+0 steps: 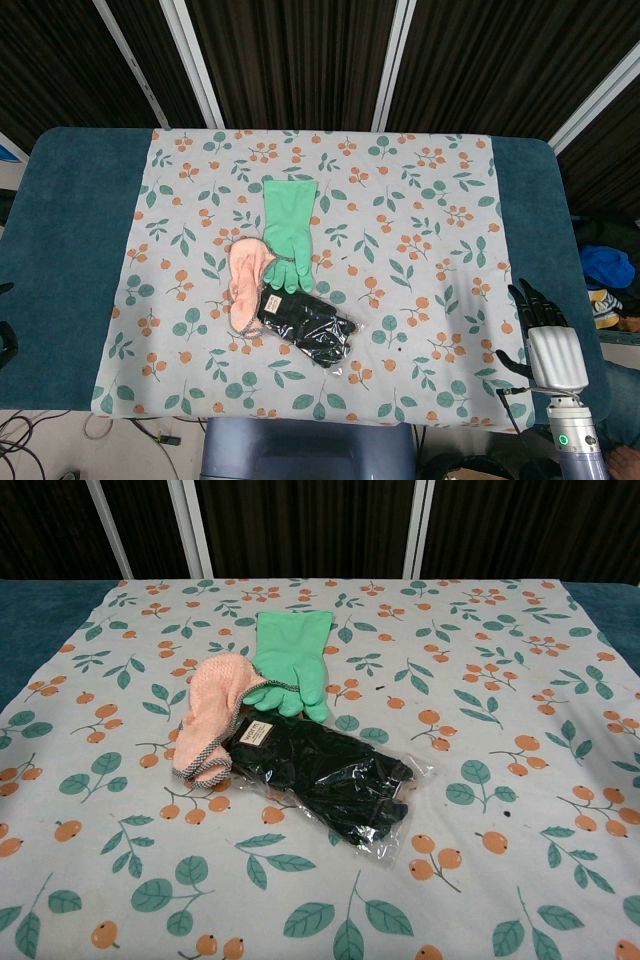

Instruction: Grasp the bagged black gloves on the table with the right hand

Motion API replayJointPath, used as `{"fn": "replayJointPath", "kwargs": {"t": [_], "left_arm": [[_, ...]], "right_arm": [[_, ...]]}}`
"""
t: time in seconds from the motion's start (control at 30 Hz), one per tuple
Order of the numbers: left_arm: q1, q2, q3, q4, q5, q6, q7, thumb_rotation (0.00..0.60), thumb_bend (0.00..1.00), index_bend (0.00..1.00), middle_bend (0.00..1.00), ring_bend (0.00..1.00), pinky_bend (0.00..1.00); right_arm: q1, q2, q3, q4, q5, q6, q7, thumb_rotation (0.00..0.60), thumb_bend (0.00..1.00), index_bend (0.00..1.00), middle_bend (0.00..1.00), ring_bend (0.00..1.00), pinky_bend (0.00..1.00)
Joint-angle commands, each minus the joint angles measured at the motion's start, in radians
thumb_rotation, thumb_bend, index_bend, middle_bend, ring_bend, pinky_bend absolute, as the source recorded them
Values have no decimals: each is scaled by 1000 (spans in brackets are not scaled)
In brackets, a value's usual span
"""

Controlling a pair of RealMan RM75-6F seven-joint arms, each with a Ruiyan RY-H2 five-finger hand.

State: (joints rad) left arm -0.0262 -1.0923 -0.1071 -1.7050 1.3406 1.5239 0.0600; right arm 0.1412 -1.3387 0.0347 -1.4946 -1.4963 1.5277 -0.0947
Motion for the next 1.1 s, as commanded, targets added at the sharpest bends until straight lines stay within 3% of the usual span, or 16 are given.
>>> {"fn": "replayJointPath", "kwargs": {"t": [0.03, 0.67, 1.1], "left_arm": [[0, 2, 0, -1, 0, -1, 0, 600, 695, 197, 77, 93, 29], [-1, 3, 0, -5, -1, -4, 5, 600, 695, 198, 77, 93, 29], [0, 3, 2, -7, -3, -6, -1, 600, 695, 197, 77, 93, 29]], "right_arm": [[-1, -2, 3, 2, -2, 0, 0, 600, 205, 0, 27, 116, 198], [-14, -5, 24, 8, -7, 3, 18, 600, 205, 0, 39, 117, 198], [0, -2, 0, -7, -27, -63, 71, 600, 204, 0, 40, 117, 198]]}}
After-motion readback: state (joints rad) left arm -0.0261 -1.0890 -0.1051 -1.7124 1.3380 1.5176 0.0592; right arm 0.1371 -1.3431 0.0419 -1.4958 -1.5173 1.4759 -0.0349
